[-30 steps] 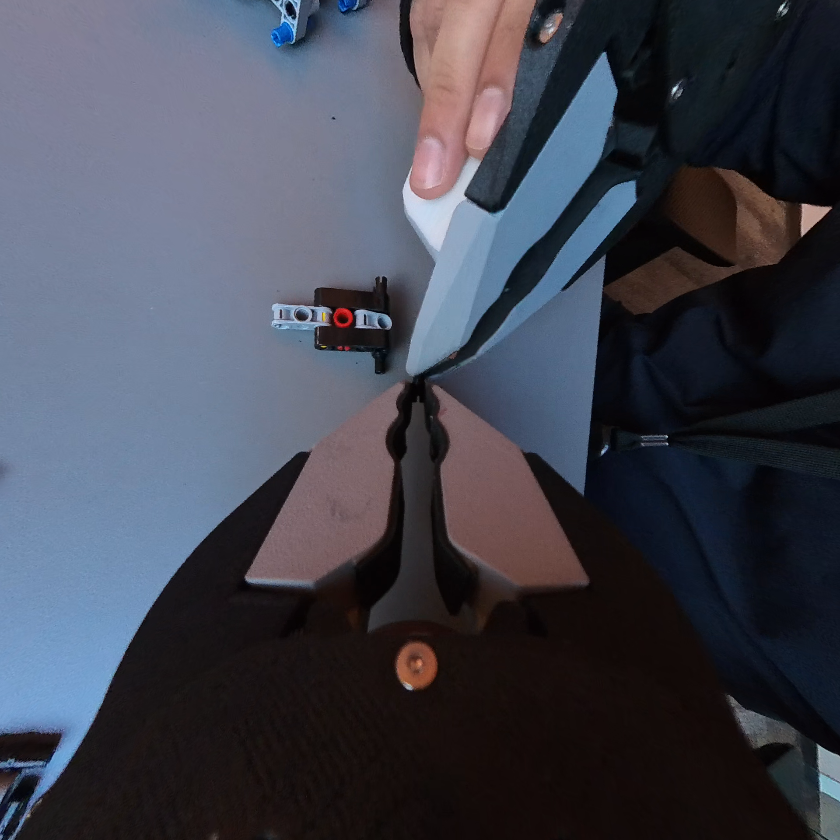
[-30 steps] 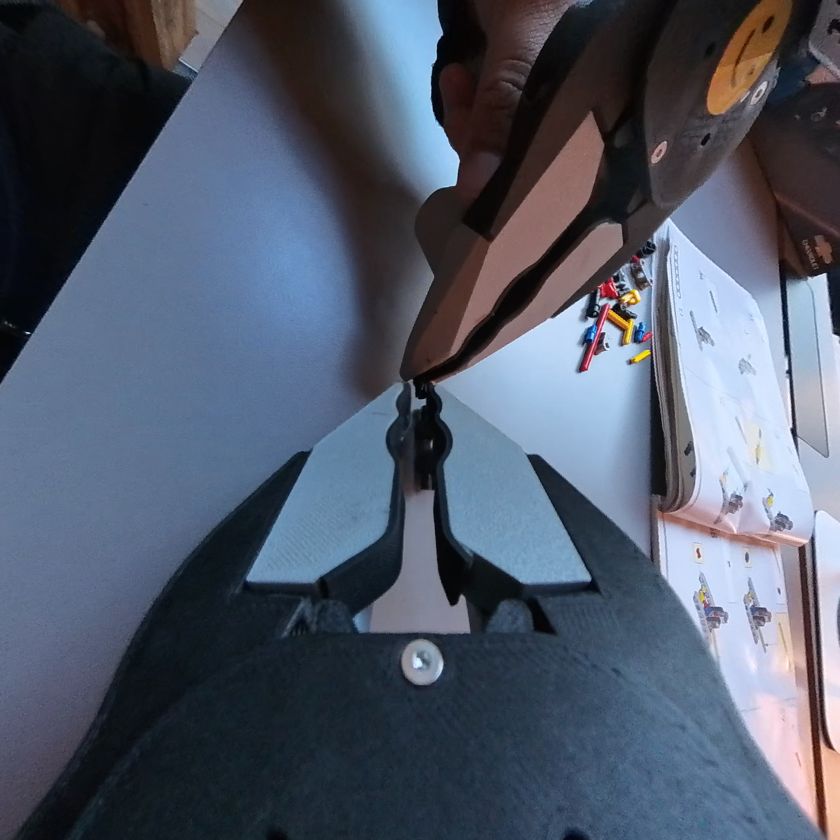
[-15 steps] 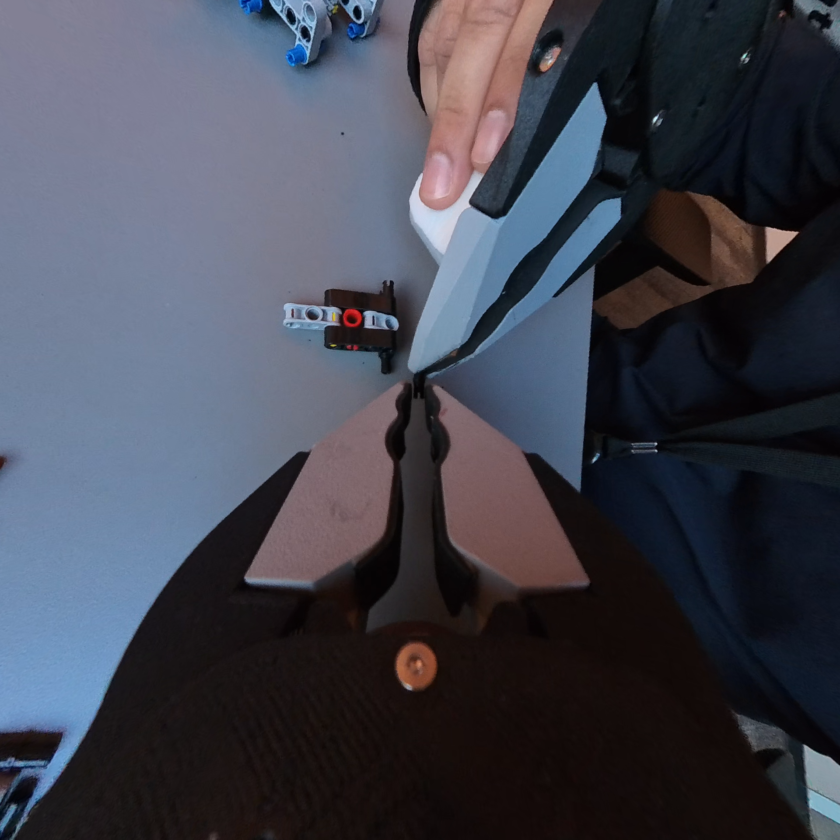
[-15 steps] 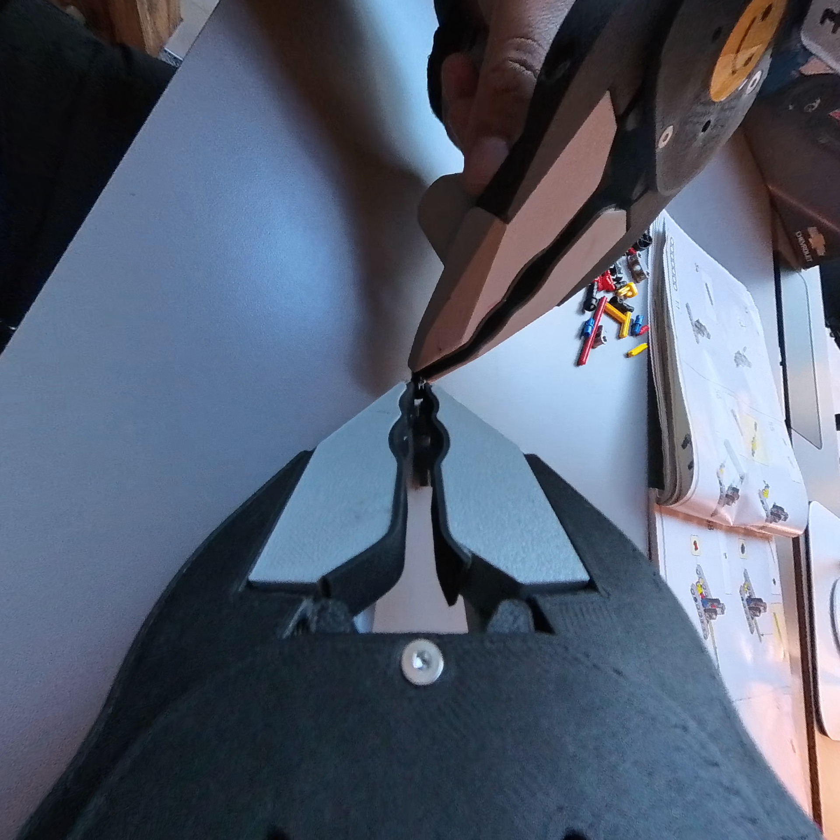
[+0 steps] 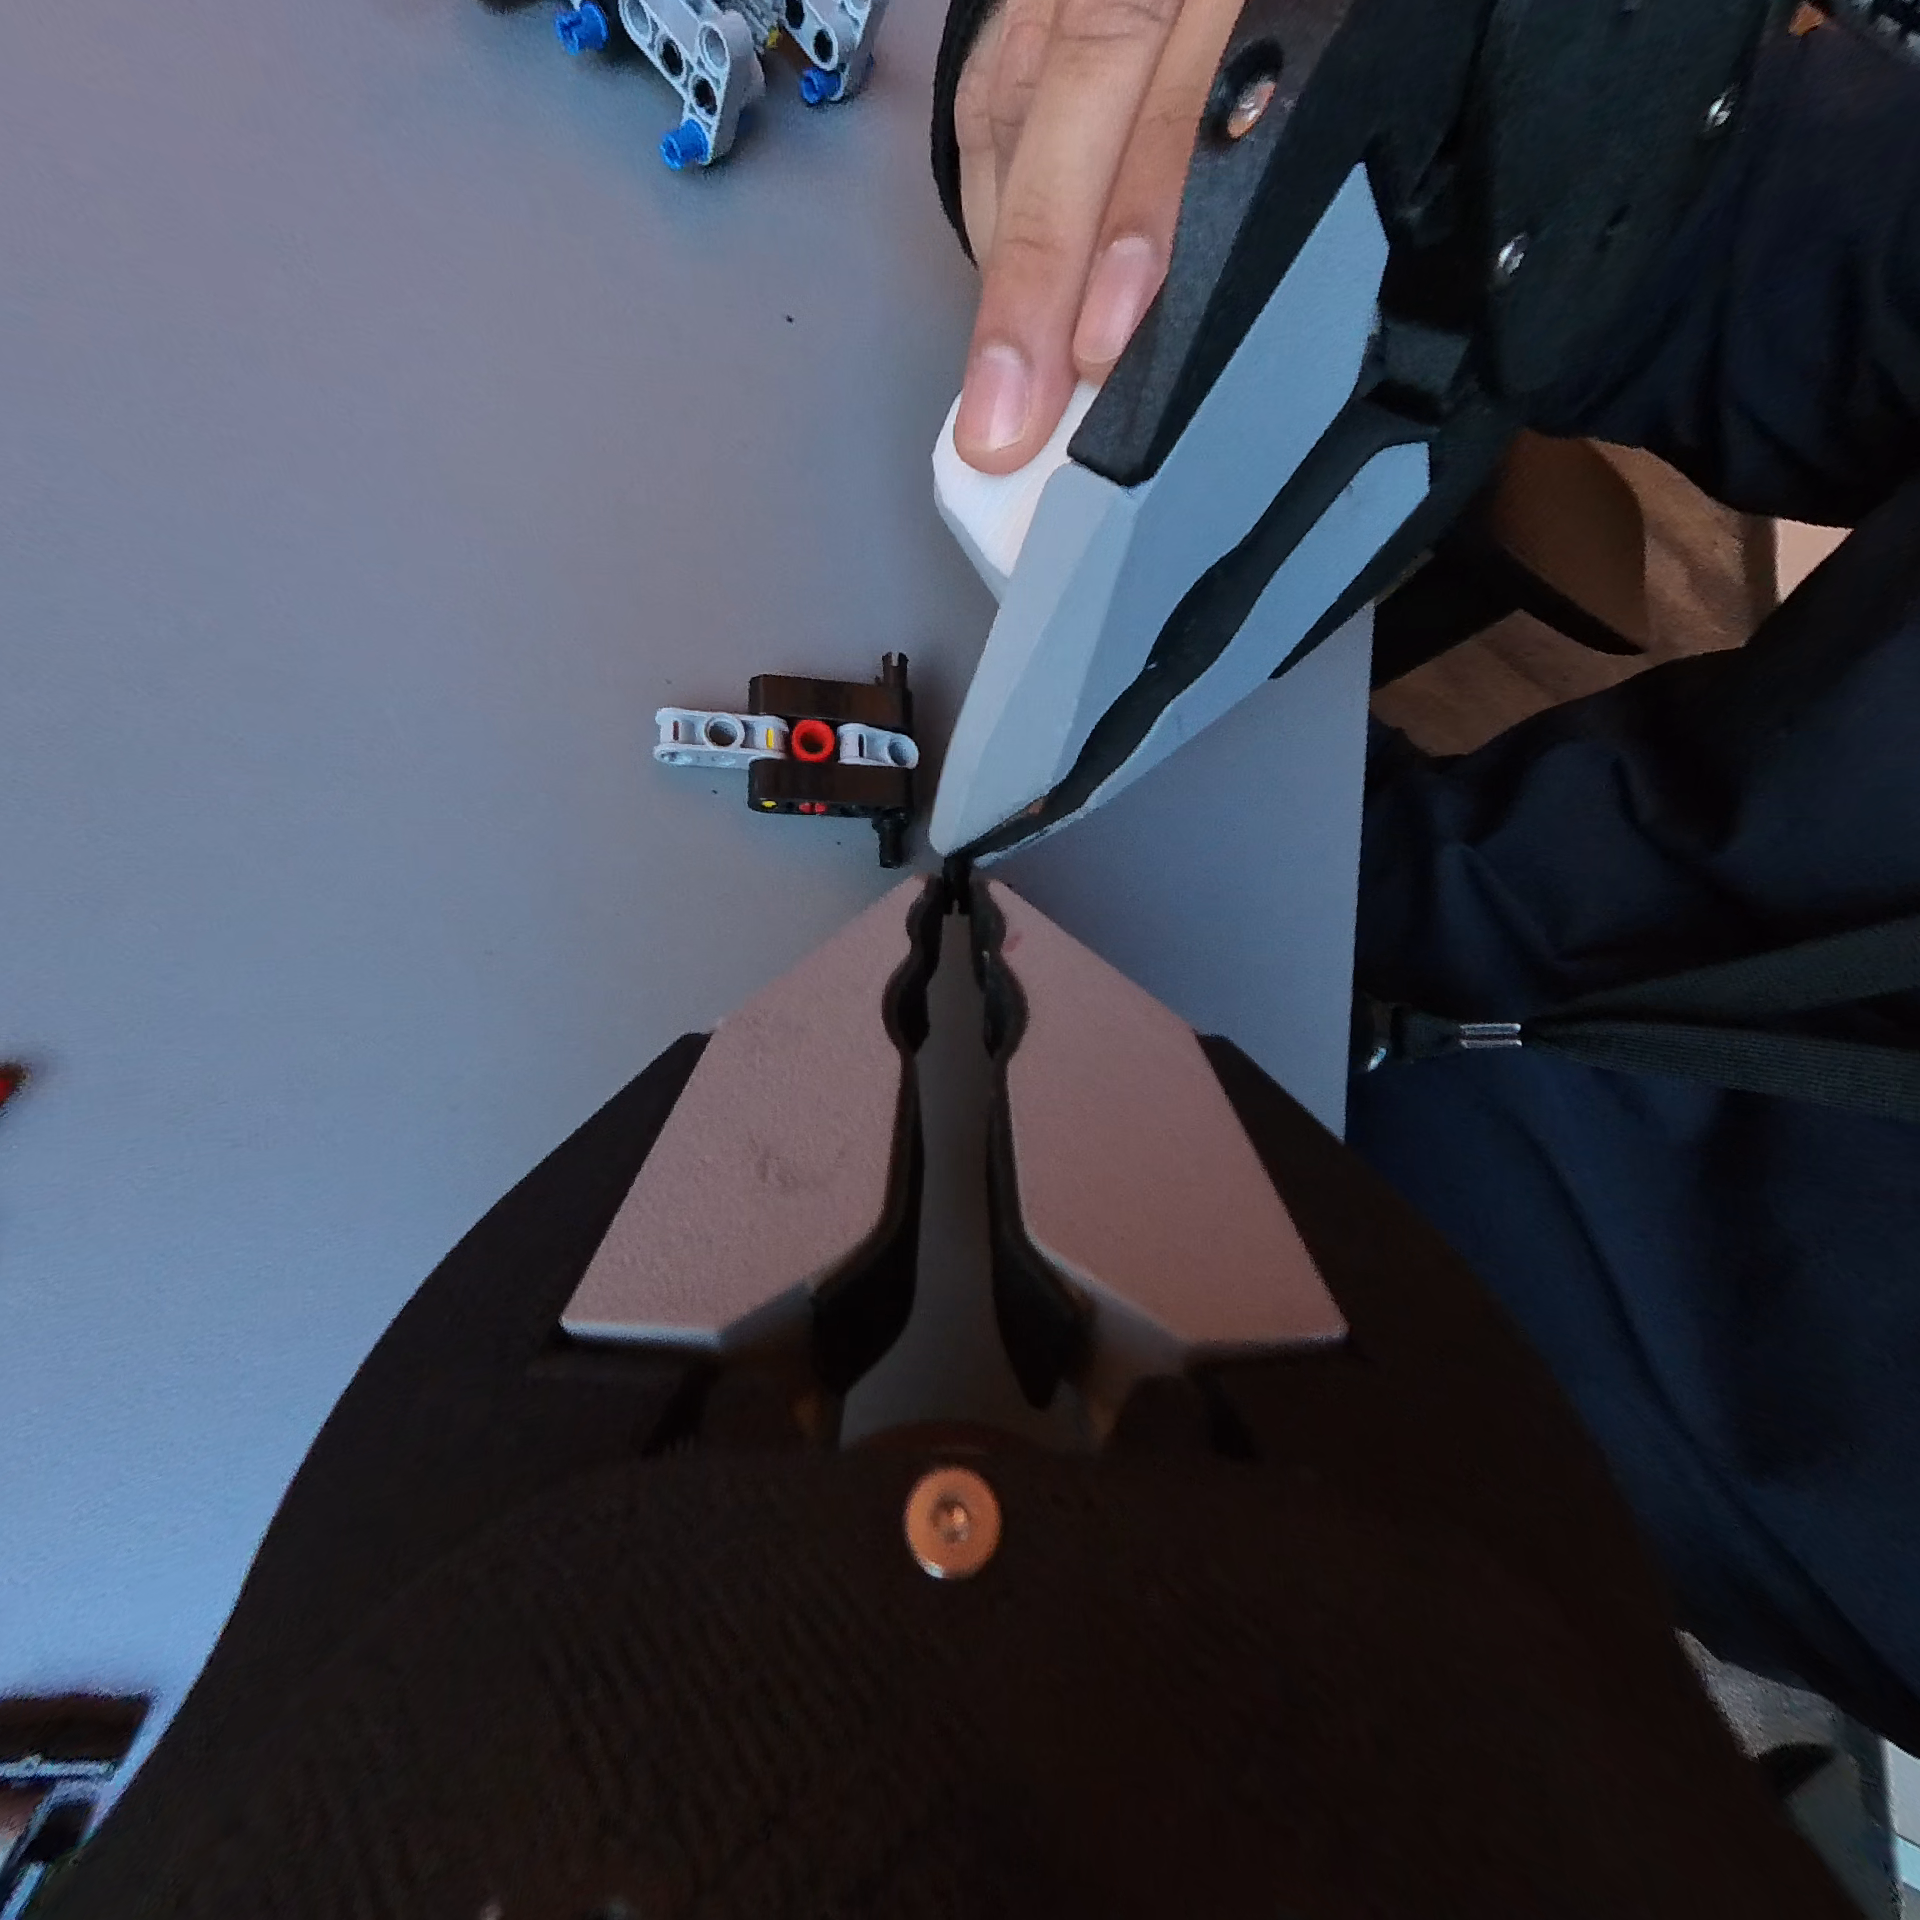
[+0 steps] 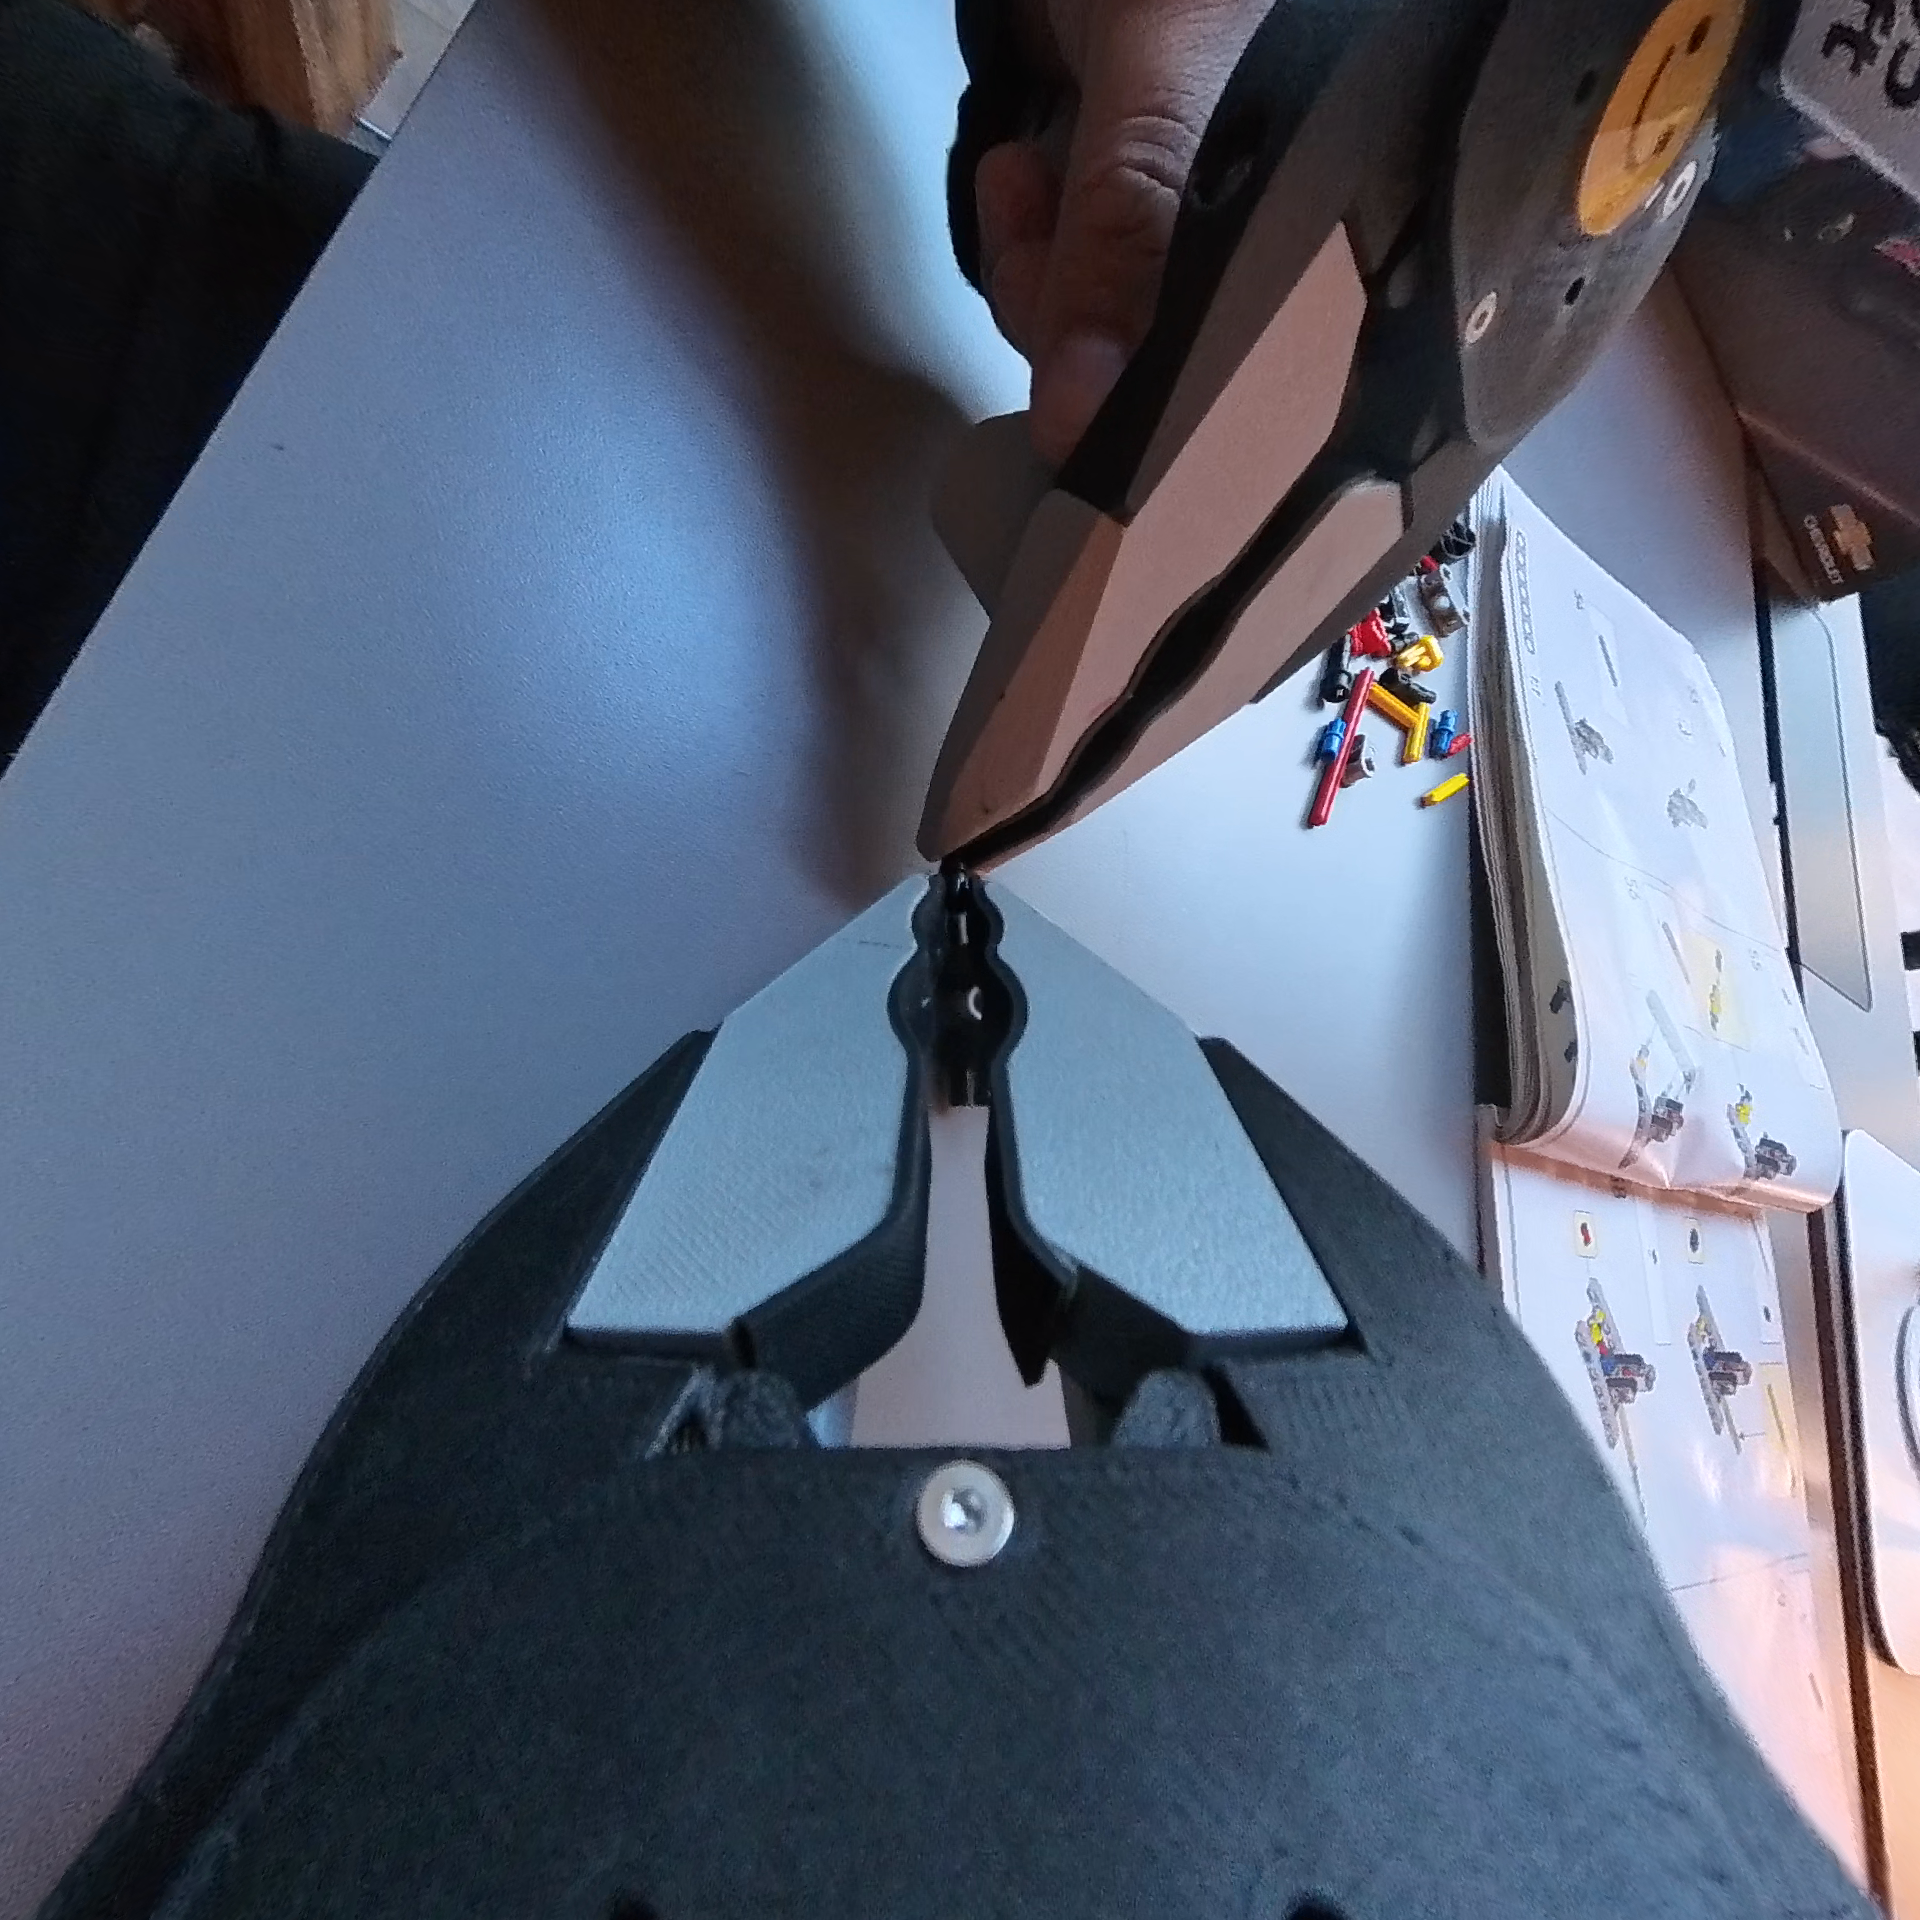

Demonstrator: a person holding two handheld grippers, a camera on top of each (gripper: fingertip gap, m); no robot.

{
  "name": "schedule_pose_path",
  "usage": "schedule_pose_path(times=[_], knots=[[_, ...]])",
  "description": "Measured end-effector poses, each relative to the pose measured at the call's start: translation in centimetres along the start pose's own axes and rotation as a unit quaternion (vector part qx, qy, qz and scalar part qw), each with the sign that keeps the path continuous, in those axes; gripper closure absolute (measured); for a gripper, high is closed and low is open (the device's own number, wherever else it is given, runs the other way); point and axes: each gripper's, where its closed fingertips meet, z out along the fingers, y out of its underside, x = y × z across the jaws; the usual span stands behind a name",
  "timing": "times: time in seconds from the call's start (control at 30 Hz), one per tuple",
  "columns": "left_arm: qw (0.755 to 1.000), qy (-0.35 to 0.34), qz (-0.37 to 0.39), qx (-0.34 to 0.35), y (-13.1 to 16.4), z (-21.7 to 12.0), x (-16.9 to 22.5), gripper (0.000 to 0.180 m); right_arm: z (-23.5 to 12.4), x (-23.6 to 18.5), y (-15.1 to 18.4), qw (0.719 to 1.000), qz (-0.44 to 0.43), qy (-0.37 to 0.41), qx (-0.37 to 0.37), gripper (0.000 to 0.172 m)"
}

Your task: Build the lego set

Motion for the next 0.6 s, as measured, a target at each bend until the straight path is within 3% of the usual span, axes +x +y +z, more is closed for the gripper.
schedule_pose_path(times=[0.1,0.17,0.37,0.6], knots=[[1.000,-0.007,0.004,0.001,-0.1,0.0,-0.1,0.179,-0.1,0.1,0.2,1.000,0.016,-0.004,0.004,0.172],[1.000,-0.024,0.007,-0.004,0.0,0.1,-0.5,0.179,-0.4,0.5,0.6,1.000,0.031,0.000,0.001,0.160],[0.999,-0.040,0.005,-0.019,0.3,0.4,-1.1,0.179,-1.0,1.3,2.1,0.995,0.094,-0.019,0.008,0.146],[0.999,-0.043,0.001,-0.018,0.1,0.5,-1.2,0.179,-0.9,1.4,3.0,0.984,0.167,-0.056,0.019,0.151]])
